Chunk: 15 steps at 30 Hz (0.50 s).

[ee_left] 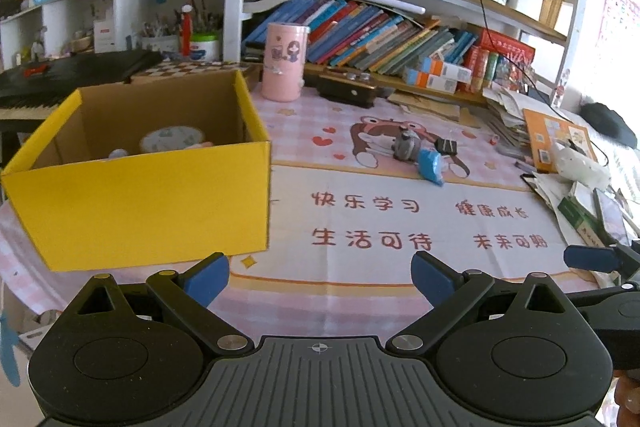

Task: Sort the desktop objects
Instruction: 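Withdraw both open tools from the box toward the blue bag and grey toy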

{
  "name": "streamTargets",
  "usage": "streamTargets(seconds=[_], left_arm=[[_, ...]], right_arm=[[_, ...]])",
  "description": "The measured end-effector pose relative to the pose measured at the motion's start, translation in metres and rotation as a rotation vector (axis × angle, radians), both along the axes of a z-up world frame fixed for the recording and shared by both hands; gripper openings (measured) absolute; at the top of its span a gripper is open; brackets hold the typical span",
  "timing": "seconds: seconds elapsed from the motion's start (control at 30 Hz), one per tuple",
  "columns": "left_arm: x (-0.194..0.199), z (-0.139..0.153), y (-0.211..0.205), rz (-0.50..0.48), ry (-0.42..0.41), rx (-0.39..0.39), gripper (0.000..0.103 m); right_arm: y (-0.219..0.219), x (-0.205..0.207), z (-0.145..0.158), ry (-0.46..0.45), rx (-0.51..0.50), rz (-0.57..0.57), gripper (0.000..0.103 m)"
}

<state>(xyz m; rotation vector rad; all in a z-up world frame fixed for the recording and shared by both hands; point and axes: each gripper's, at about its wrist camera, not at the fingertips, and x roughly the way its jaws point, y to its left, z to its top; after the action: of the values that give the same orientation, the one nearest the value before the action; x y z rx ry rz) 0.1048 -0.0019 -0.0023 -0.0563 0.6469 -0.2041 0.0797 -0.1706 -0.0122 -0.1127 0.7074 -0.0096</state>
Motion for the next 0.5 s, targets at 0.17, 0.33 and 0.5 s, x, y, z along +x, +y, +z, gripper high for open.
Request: streamTargets(seconds=[0.17,0.33,0.5], left_arm=[[0.014,-0.002,-0.014,-0.022,0.01,0.01,0.099],[0.034,-0.004,-0.033,-0.042,0.022,0.019,0.099],[0.054,-0.005,-0.056,-0.045,0.029,0.019,0.099]], right_arm=[[-0.014,0.014,-0.005,0.02,0.011,-0.029,0.091],[-0.029,0.033,-0.008,0.033,0.024,-0.041,0.091],[-0.053,0.057,-0.009,0.037,0.026,-0.053,0.091]])
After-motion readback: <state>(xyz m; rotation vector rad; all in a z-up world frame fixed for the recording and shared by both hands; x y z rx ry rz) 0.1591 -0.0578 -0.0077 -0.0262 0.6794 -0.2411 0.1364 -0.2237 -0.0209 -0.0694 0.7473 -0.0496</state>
